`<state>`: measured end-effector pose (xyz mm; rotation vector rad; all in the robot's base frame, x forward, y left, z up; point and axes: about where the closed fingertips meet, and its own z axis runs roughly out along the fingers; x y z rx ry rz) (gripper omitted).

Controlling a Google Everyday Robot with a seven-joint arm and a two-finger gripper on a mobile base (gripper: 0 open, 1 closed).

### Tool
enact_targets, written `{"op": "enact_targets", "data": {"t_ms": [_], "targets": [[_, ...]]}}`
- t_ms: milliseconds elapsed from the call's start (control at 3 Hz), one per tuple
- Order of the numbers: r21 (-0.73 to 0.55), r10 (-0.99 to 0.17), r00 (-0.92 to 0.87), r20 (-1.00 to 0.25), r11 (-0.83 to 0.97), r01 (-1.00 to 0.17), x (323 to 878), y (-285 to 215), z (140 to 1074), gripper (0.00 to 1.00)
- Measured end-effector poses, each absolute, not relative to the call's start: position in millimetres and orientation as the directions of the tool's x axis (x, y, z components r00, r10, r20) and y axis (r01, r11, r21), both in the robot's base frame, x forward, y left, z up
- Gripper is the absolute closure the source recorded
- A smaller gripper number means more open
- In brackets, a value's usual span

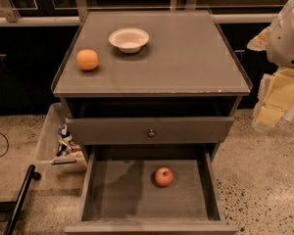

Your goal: Pick apple from middle drawer and place on counter

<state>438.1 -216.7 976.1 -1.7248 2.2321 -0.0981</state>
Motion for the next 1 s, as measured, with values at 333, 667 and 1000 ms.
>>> {"op": "enact_targets", "data": {"t_ms": [333, 667, 1000], "targets": [[-0.245, -0.953, -0.221, -0.207, 0.269, -0.931, 438, -216, 976, 0.0], [-0.226, -0.952, -0.215, -0.219, 0.264, -0.938, 442, -211, 967, 0.0], [-0.181, -0.941, -0.236, -0.242, 0.283, -0.942, 443, -196, 932, 0.0]]}}
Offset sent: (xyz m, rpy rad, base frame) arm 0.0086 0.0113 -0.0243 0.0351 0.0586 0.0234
